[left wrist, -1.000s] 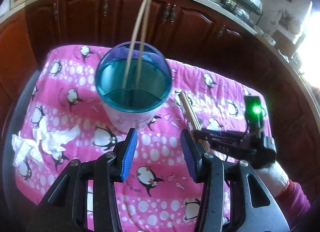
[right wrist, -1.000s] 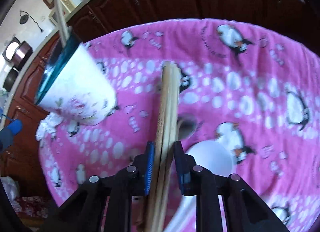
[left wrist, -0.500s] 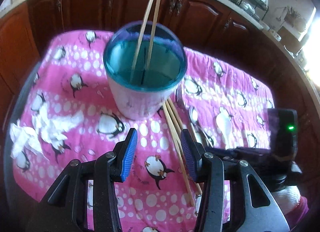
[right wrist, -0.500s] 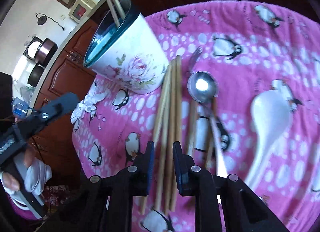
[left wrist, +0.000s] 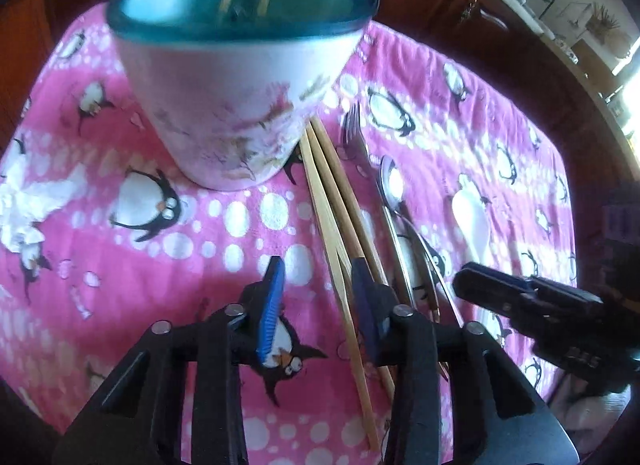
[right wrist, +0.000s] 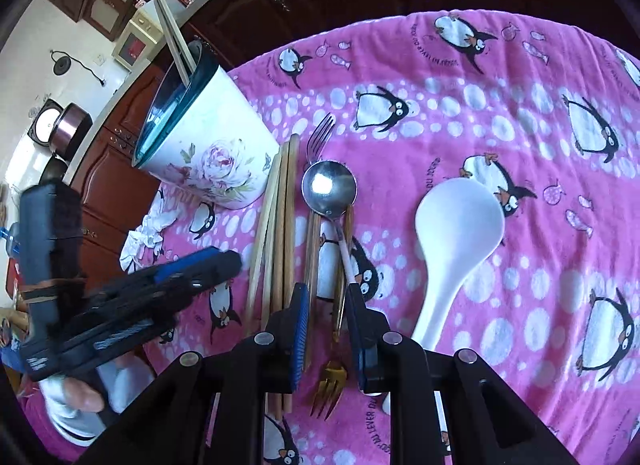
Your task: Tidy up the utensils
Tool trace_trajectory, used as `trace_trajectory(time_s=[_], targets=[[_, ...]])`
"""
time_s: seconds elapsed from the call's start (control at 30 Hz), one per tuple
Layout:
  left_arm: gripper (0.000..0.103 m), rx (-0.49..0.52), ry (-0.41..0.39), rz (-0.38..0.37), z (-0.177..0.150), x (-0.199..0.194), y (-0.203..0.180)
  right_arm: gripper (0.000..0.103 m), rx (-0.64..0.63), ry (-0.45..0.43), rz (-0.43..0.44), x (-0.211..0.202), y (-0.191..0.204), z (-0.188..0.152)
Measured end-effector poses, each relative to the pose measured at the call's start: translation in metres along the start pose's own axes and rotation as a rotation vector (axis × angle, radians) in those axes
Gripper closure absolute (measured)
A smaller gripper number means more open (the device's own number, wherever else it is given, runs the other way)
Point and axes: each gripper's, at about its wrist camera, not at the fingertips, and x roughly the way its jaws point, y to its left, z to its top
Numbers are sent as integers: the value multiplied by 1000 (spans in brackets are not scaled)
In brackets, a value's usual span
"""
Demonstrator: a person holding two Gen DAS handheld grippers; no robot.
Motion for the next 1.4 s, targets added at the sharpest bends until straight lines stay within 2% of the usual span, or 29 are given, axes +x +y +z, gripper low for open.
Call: trace_trajectory(time_s=[0.03,0.1,0.2,0.33,0.5,0.7,0.83,0.9,1.07,1.3,1.4], targets=[[77,-1,9,0,0,5,-1,85,3,-3,-3,0,-1,1],[88,-8,31,-14,0,13,0,85,9,-6,-7,-1,-5,4],[96,-6,24,-31,1,14,-2,85,-3,-7,-27,2,-7,9],[97,-12,28,-56,0,8,0,85,-46,-2,-83,14,-3,17],[99,15,22,-76,-16,-14,9,85,-119,17,-121,27,7,30],[99,8,40,-51,-40,-28,29,85,-166,63,-158,35,11,22],[99,-6,54,-38,-50,-27,36,87,-154,66,-129,36,9,17],[99,-18,61,-36,-53,-26,38,95,-152,70,-106,36,8,14],[99,-23,57,-41,-58,-31,41,96,-128,61,-93,21,7,-5],[99,-8,67,-40,-66,-35,44,96,-92,91,-58,-7,5,-59],[99,8,67,-38,-64,-35,42,96,-83,102,-25,-14,7,-63]])
